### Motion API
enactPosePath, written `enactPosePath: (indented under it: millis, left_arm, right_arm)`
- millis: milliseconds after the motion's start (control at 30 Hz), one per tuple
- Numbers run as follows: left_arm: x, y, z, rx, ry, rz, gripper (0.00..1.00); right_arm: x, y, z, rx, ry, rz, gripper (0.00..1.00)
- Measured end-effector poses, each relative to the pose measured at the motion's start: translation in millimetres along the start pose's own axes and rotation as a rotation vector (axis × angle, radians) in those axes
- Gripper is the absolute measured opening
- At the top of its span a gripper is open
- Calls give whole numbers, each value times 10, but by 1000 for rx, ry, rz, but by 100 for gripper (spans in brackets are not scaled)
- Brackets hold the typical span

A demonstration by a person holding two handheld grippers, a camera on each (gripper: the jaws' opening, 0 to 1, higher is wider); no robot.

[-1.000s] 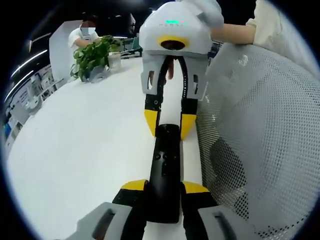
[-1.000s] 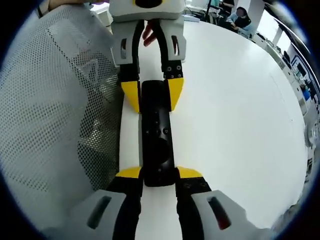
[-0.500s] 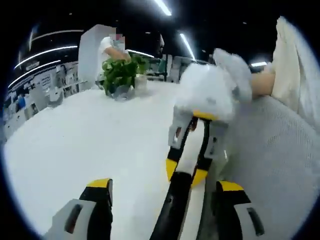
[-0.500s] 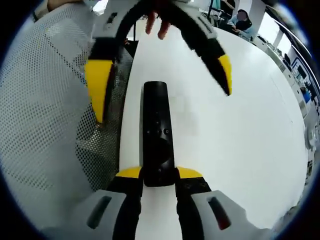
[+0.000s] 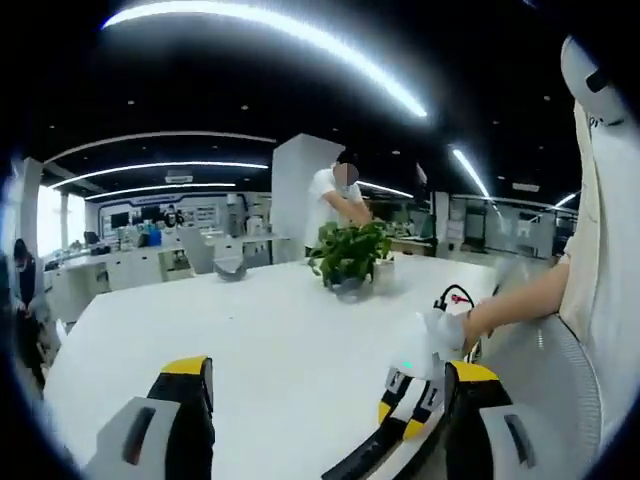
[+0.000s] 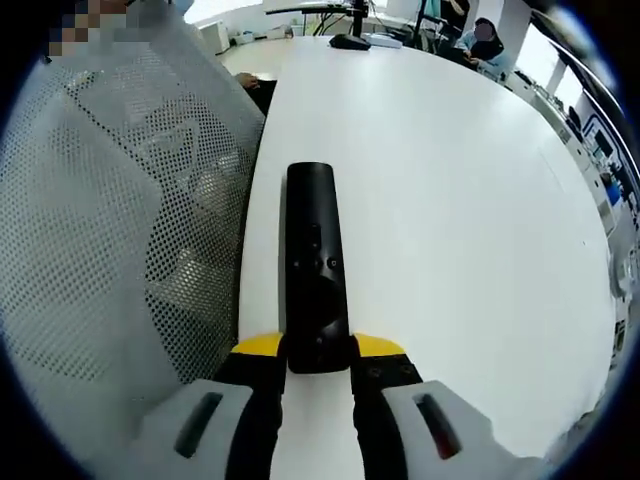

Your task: Press the specified remote control buttons in sequence, fully releasing each button before pressing the next.

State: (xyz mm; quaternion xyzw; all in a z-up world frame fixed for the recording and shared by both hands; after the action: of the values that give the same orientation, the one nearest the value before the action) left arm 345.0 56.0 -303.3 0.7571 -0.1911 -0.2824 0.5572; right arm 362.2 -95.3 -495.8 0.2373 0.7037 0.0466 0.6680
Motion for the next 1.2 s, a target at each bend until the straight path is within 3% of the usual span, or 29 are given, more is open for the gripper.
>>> enactPosePath:
  millis: [100,167,267,300,367,533,700,833,1067,1200]
  left_arm:
    - [9,-69,17,-52,48,29,100]
    - [19,-154,2,-52,75,-41,100]
    - [51,-96,-61,-24,114,11,100]
    - [47,-99,-65,-30,110,11,100]
    - [52,-106,-52,-133,88,31,100]
    - [40,-103,-78,-94,99,33,100]
    - [48,-77,-98,-214,95,72,100]
    - [27,-88,-142,-201,122,72,100]
    - [37,-150,-106,-69,135,11,100]
    - [66,-212,-97,-35,129,-34,100]
  right_arm:
    - [-2,-1,-6,2,-1,8,24]
    - [-4,-4,-7,8,-2,17,24]
    - [-3,-5,-7,13,-3,23,24]
    - [-3,-3,-9,11,-4,25,24]
    - [-4,-5,-11,24,-8,31,24]
    - [-13,-11,-24,21,-5,20,24]
    - [-15,-4,-23,25,-8,15,24]
    - [-25,-30,18,34,-23,5,24]
    - [-56,-76,156,111,-52,13,24]
    - [-82,-77,262,96,-72,9,24]
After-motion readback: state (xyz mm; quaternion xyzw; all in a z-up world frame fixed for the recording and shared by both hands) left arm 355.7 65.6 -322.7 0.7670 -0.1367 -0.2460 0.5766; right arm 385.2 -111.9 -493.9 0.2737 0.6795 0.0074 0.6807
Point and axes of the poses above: the point that each gripper's makers call its tool centre point, and the gripper's own axes: x roughly forward along the fingers, z roughly to its right, y roughly out of its top, the point moved 3 cm from there along -x, roughly backward along the fingers, and after that the axes turned 15 degrees about x, right-handed, at the moved point
